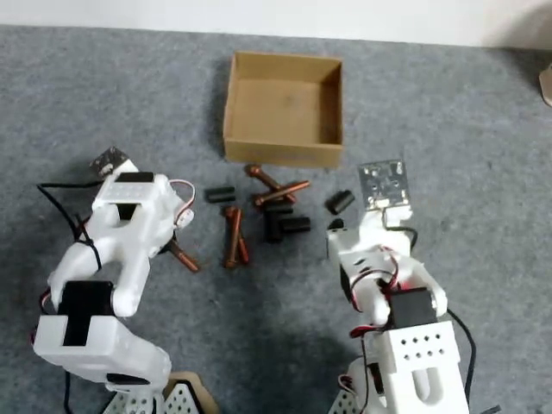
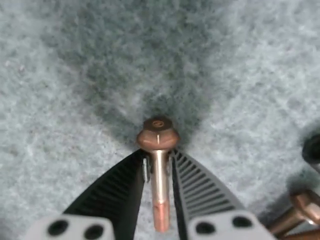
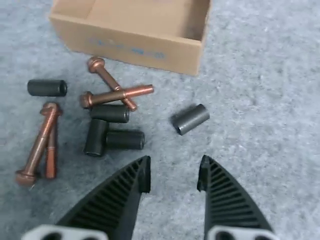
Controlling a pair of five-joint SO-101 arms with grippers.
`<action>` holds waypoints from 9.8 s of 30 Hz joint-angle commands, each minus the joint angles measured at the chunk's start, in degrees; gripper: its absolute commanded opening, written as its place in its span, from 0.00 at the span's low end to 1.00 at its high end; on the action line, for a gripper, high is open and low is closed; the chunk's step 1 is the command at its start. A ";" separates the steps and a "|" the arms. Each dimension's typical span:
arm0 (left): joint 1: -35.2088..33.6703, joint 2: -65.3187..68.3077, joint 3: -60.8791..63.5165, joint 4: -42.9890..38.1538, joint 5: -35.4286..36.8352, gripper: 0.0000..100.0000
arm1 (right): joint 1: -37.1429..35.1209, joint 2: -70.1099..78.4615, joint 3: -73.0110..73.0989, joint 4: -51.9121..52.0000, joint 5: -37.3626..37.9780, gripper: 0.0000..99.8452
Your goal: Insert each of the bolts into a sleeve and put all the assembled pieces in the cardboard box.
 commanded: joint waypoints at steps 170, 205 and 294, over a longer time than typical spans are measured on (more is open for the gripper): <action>21.93 -48.57 28.70 -24.70 -50.11 0.01 | -10.95 -13.85 20.62 -14.99 14.42 0.01; 24.66 -48.66 44.79 -66.02 -25.76 0.00 | -10.59 -13.93 38.99 -48.31 13.71 0.00; 34.51 -75.56 52.70 -70.07 -30.51 0.00 | -14.20 -14.02 38.81 -43.74 13.27 0.00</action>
